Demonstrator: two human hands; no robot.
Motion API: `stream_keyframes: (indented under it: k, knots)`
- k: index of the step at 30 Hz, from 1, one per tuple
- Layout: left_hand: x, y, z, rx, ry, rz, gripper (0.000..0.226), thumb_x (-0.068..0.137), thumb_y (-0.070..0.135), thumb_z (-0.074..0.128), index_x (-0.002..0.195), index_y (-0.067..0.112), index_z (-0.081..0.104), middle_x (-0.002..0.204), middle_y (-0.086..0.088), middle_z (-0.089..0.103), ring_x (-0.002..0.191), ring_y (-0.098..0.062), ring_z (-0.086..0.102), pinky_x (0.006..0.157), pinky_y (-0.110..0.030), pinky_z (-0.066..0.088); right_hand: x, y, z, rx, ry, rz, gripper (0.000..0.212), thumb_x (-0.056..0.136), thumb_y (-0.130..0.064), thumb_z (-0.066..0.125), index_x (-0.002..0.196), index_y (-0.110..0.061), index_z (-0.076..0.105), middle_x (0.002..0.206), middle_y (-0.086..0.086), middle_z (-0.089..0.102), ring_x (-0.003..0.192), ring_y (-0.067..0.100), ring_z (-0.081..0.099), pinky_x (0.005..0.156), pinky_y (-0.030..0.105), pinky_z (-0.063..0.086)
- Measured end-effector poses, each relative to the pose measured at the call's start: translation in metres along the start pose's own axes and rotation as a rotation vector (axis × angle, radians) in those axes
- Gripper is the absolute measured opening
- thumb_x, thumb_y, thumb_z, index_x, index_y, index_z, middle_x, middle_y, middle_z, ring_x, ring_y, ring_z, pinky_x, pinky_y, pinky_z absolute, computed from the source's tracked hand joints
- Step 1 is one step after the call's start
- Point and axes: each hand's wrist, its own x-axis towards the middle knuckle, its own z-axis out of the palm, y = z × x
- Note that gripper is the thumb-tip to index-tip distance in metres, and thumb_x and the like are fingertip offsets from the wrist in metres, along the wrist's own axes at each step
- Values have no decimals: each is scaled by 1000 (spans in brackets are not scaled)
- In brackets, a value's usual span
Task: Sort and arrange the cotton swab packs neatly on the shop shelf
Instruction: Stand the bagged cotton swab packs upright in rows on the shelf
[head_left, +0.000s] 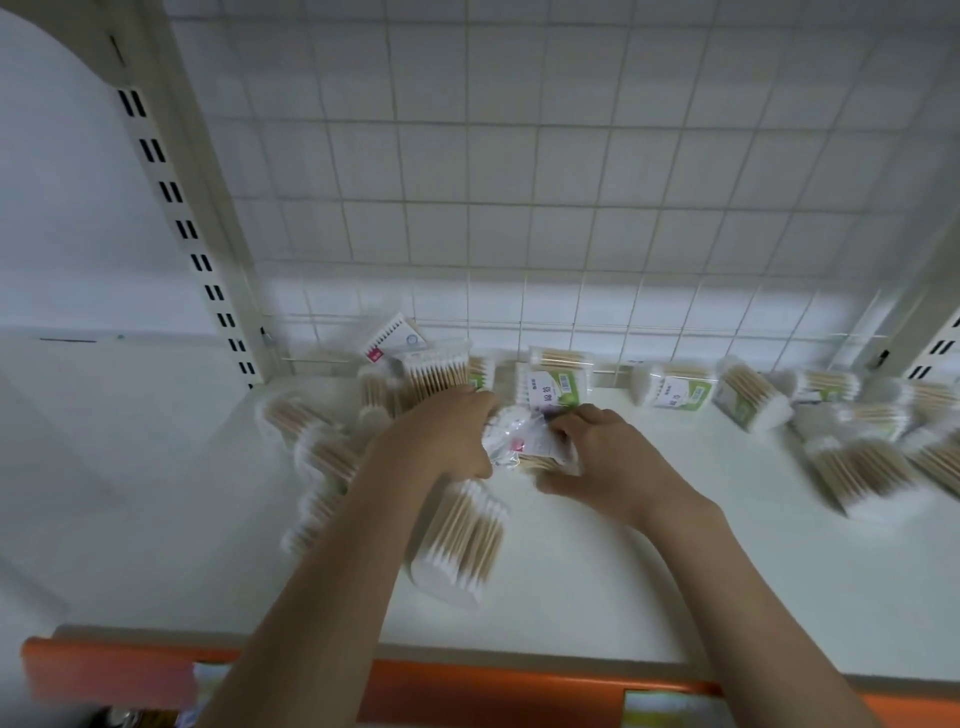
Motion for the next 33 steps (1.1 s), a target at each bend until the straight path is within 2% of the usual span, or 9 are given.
stream_keyframes:
  k: [5,8,11,13,18,22,24,29,33]
  knots:
    - [3,2,1,32,-3,32,62,75,9,66,132,15,41,125,-3,48,110,-21,50,86,-29,43,-4,3,5,-4,79,-16,50,84,-37,58,130,-20,46,130,-3,47,112,22,47,92,27,38]
    - [3,1,-1,38,-11,48,54,76,0,59,126,14,45,118,-3,52,100,-20,53,77,-29,45,-11,8,2,-14,112,-6,43,86,-34,55,126,-20,49,116,0,54,108,22,49,87,27,40]
    - [4,3,-2,41,4,31,48,80,-4,50,124,12,43,116,-6,52,97,-23,54,82,-37,47,-20,16,-3,-34,120,29,30,86,-33,55,111,-16,54,102,2,57,101,21,49,81,26,40]
    - [3,8,-2,29,50,38,50,83,-3,46,129,14,38,116,-7,53,94,-23,56,79,-37,48,-28,20,-7,-27,127,49,28,86,-32,54,107,-15,54,99,2,58,97,21,52,76,27,41]
    - [-1,25,-6,11,220,113,55,84,-1,45,134,20,37,117,-4,57,100,-21,55,80,-29,46,-50,33,-14,114,222,60,34,89,-25,46,123,-24,45,92,4,61,83,25,56,65,31,40]
    - [-10,49,-9,8,326,113,44,84,4,44,126,17,45,119,-3,54,105,-21,53,79,-29,42,-70,46,-22,201,338,87,14,89,-20,45,101,-18,51,86,-1,54,76,24,53,64,31,39]
    - [-17,62,-8,-3,380,90,41,84,8,43,123,16,44,116,-2,53,101,-23,53,79,-33,45,-80,54,-24,237,372,95,2,89,-18,44,90,-19,45,77,-7,48,68,20,48,56,24,33]
    - [-39,106,8,-83,534,51,39,80,14,48,119,18,43,109,0,52,97,-20,50,72,-28,37,-111,83,-37,409,435,145,12,88,-15,40,91,-25,36,69,-9,47,61,5,45,51,13,30]
    - [-53,158,24,-178,587,47,47,82,16,54,126,19,39,124,2,51,105,-21,51,77,-25,35,-142,112,-52,548,437,158,7,90,-39,38,86,-33,37,69,-9,50,64,1,50,53,13,34]
